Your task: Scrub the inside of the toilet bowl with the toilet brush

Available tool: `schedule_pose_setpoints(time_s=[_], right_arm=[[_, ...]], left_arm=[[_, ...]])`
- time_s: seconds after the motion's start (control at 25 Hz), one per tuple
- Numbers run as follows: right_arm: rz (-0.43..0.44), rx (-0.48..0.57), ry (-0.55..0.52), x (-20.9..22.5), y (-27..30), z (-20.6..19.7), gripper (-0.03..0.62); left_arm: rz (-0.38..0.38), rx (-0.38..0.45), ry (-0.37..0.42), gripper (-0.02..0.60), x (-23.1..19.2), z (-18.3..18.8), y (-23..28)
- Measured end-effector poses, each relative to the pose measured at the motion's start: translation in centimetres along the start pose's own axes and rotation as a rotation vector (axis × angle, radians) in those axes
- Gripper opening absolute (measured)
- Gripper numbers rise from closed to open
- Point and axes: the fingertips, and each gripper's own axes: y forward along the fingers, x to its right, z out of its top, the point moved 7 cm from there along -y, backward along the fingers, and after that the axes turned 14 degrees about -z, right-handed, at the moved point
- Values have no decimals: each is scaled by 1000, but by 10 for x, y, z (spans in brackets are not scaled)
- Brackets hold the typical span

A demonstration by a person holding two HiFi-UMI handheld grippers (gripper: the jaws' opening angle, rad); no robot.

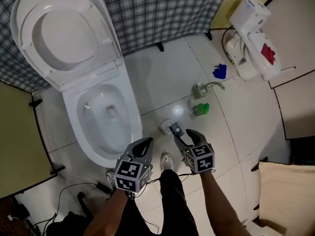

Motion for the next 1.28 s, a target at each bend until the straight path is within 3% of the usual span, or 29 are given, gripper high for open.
schedule_pose_setpoints(time_s=[0.24,0.68,0.8,1.08,1.28], right_arm=[[-9,-52,-24,8,57,-27,277],[-33,-165,-58,3,134,-64,278],[-49,-168,-89,4,138,-65,217],[-80,-135,-143,8,126,-56,208],[-85,-74,-134,18,77,-30,198]], left_arm=[[25,-25,-30,11,-19,-26,20],[29,-6,-45,11,-26,-36,18],[35,-3,-49,11,-29,-36,14],[48,10,-67,11,-36,-36,10],[51,14,-60,11,-34,-26,1]])
